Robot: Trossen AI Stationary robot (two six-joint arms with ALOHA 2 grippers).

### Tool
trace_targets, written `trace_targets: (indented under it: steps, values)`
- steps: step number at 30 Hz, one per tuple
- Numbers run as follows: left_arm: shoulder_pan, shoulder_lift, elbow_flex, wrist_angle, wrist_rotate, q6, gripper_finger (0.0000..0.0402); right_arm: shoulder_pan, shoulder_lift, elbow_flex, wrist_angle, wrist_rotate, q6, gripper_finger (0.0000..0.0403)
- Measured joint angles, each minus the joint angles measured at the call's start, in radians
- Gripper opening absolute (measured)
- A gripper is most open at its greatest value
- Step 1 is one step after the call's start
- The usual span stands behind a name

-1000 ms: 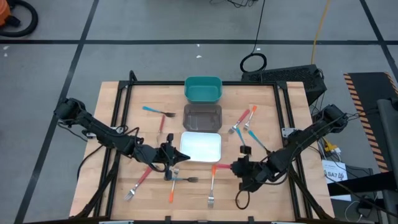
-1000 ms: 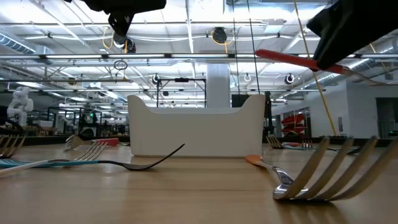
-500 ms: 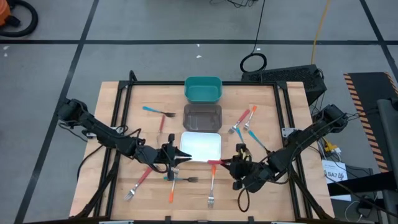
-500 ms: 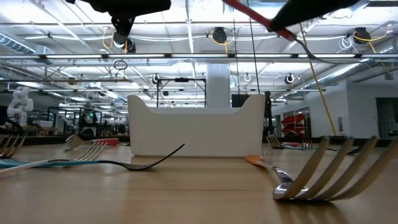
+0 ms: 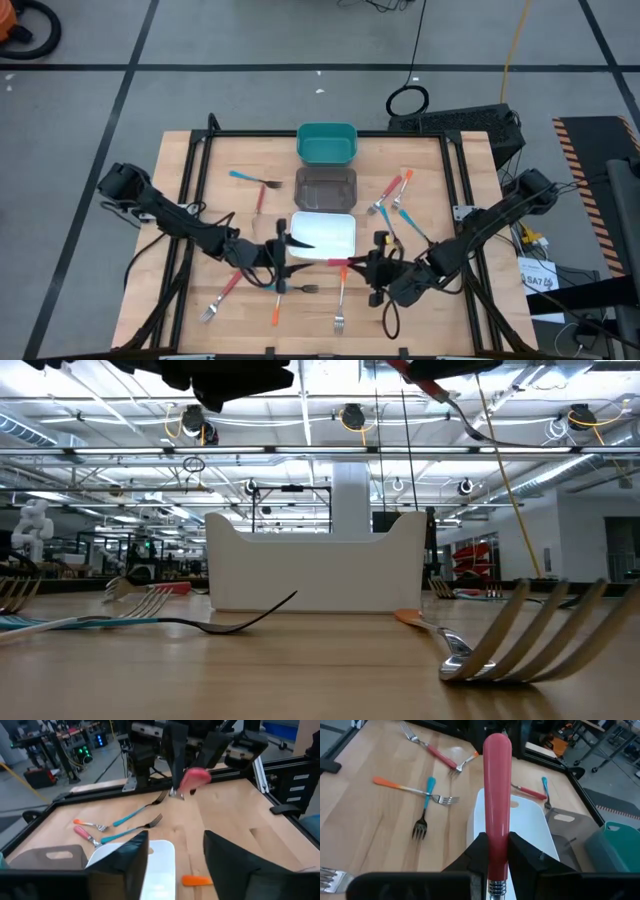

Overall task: Sort silverware by color (type)
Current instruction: Put the bottom right pink fork into the black bin

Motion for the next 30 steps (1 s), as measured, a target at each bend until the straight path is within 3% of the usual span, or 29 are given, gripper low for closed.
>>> trace_targets:
  steps: [7, 16, 22, 30]
  values:
    - [0.000, 0.049, 0.000, 0.097, 0.001, 0.095, 0.0267, -0.018, 0.047, 0.000, 0.080, -0.007, -0.045, 0.0045]
    - [0.000, 0.057, 0.000, 0.134, 0.044, 0.119, 0.0271, -0.062, 0.087, 0.000, 0.171, -0.034, -0.110, 0.0045]
    - [0.000, 0.057, 0.000, 0.129, 0.045, 0.120, 0.0271, -0.099, 0.135, 0.000, 0.272, -0.107, -0.167, 0.0048]
    - [0.000, 0.057, 0.000, 0.088, 0.049, 0.124, 0.0271, -0.123, 0.159, 0.000, 0.329, -0.109, -0.208, 0.0052]
